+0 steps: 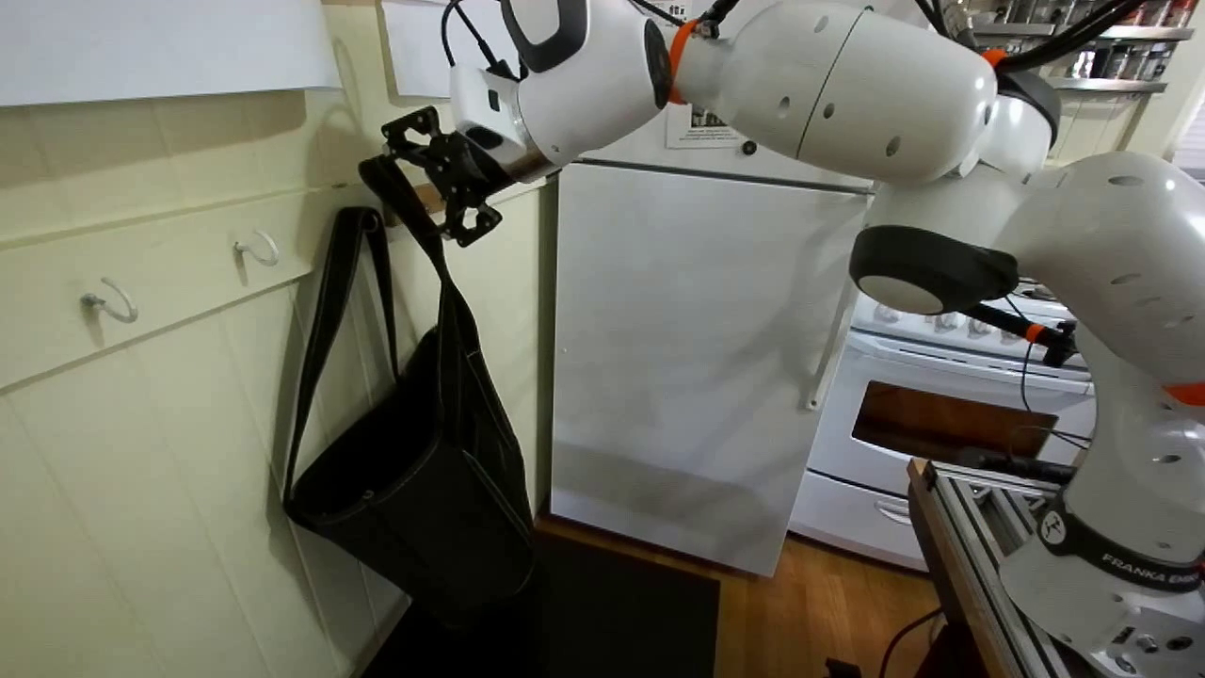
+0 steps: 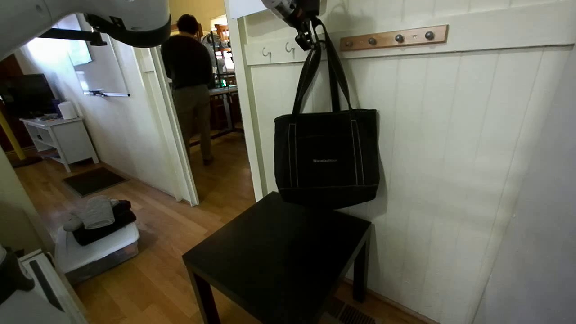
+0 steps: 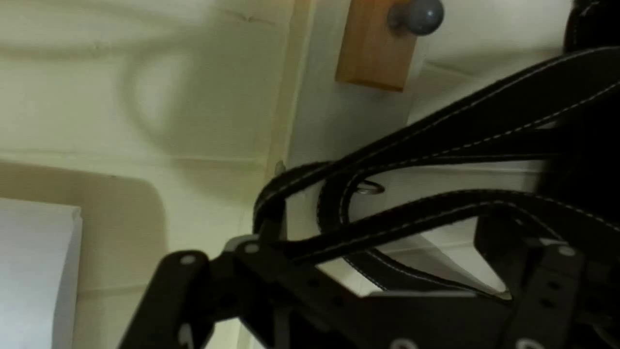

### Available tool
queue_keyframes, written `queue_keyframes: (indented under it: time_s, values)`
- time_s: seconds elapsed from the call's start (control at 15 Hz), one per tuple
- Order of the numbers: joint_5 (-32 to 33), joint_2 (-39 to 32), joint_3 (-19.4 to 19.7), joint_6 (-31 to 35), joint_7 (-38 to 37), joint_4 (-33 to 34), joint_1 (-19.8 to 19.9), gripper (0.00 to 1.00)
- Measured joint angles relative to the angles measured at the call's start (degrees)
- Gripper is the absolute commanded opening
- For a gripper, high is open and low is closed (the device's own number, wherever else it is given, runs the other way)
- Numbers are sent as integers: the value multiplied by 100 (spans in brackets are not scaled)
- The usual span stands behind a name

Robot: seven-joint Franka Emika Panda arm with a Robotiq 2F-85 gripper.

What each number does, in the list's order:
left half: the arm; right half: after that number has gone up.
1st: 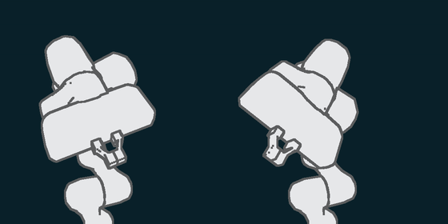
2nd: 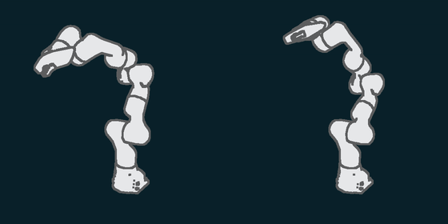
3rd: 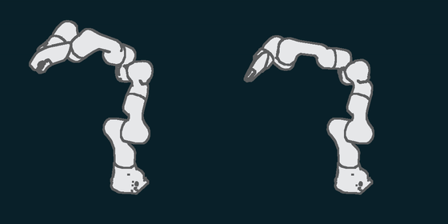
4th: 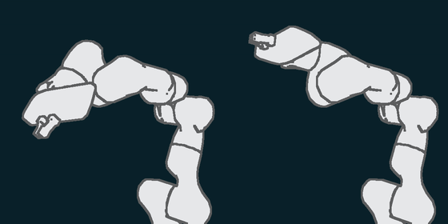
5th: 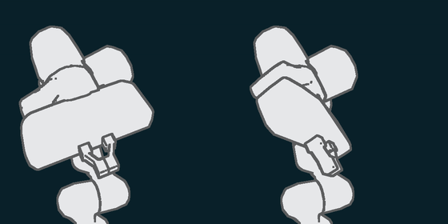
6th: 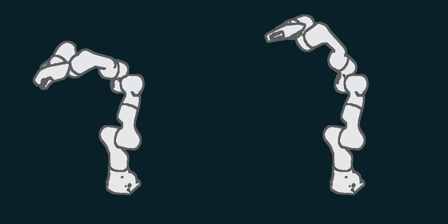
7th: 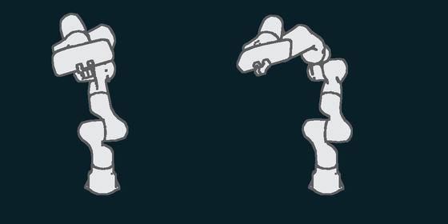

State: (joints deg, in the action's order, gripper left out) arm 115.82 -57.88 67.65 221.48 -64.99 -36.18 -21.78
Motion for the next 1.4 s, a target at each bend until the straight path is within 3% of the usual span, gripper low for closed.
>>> queue_keyframes:
  time_s: [0.33,0.67,1.4]
  values:
    - [0,73,246,545,-738,7,-2,100]
    - [0,64,324,582,-1230,48,-3,100]
    - [-29,-49,320,440,-1473,156,22,100]
